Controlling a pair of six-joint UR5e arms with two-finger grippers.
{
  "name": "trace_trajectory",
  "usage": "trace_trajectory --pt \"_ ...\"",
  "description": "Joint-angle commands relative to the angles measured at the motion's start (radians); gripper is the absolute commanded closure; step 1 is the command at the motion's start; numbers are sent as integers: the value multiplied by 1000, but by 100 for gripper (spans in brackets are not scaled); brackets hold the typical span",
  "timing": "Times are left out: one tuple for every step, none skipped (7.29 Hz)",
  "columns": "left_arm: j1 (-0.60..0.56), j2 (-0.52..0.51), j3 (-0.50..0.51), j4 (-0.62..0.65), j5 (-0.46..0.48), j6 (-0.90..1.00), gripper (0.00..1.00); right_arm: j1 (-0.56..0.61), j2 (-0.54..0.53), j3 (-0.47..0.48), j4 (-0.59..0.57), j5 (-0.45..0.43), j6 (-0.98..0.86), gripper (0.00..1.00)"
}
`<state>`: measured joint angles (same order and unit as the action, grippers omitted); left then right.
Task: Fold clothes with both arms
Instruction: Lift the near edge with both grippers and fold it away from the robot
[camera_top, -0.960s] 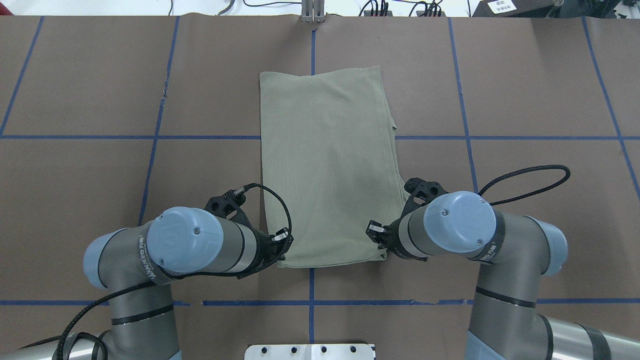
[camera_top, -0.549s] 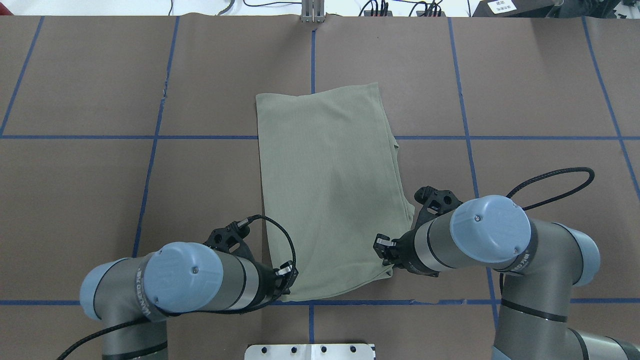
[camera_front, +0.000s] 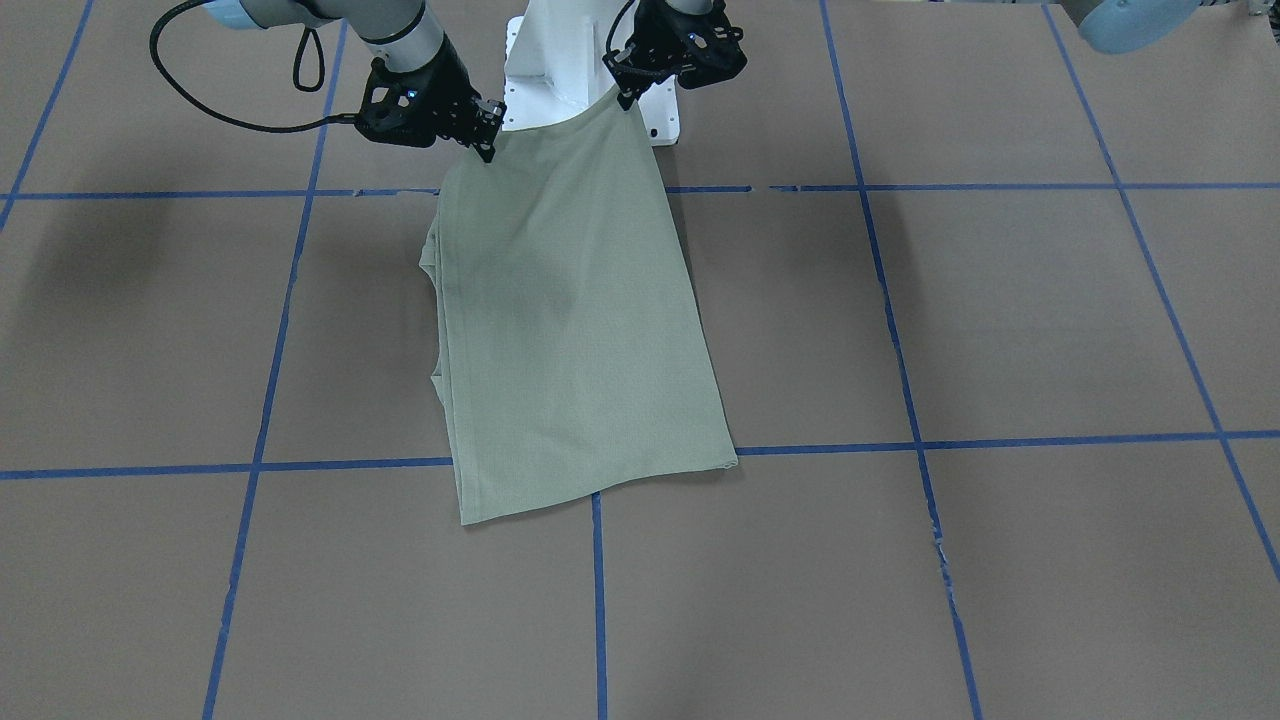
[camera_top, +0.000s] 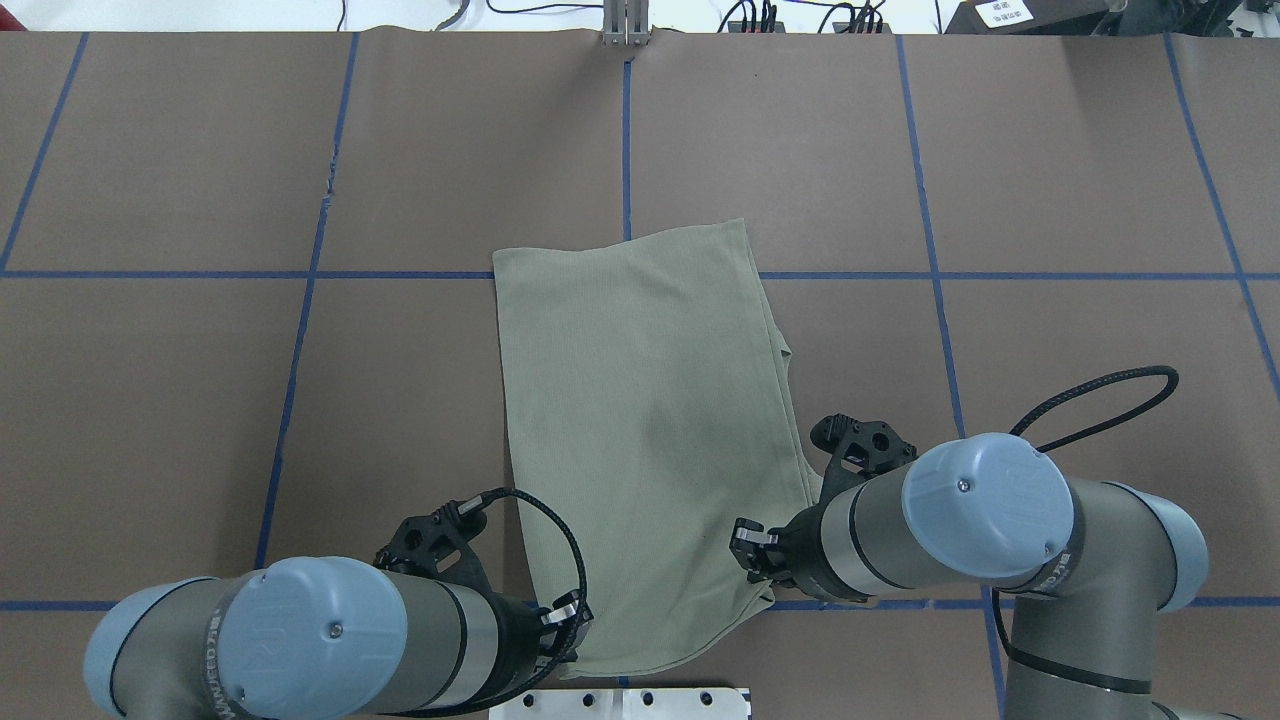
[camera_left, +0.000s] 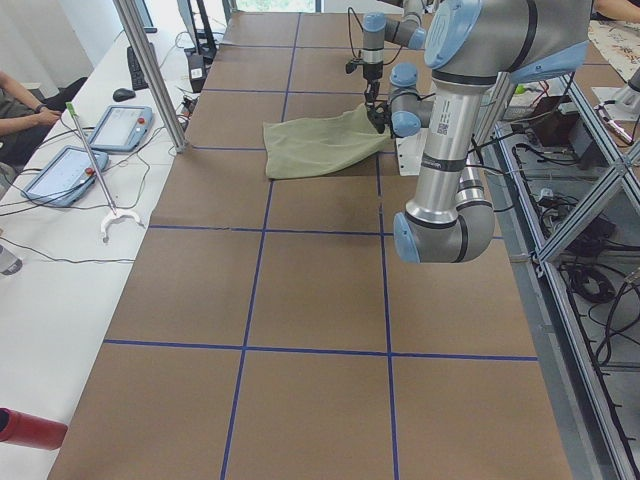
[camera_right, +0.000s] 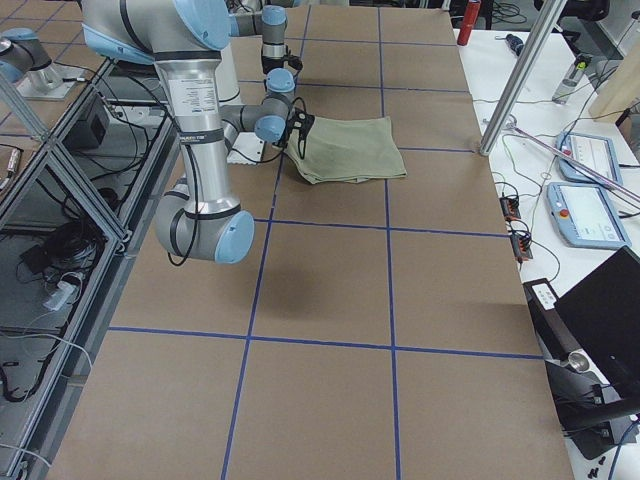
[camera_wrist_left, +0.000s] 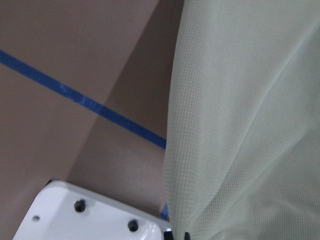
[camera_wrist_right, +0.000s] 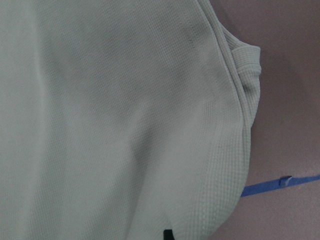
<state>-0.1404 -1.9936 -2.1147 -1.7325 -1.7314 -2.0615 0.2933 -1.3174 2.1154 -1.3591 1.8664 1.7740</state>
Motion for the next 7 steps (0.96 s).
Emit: trace_trajectory --pt "-86 -11 31 43 -4 12 100 59 17 -14 0 -12 -13 100" --pt "-149 -14 38 47 -8 44 100 113 68 -52 0 -12 -13 100" --pt "-189 -22 45 47 -8 58 100 145 101 -72 0 -15 -13 100" --pt "-233 -56 73 45 -10 70 100 183 127 -90 0 -18 -14 100" --pt "-258 -97 119 42 -8 84 100 211 176 -138 0 -27 -15 100" --pt "-290 -137 168 39 -8 86 100 236 217 -184 0 -36 -15 100" --pt "-320 -140 186 34 -8 89 100 271 243 -222 0 -35 -28 100"
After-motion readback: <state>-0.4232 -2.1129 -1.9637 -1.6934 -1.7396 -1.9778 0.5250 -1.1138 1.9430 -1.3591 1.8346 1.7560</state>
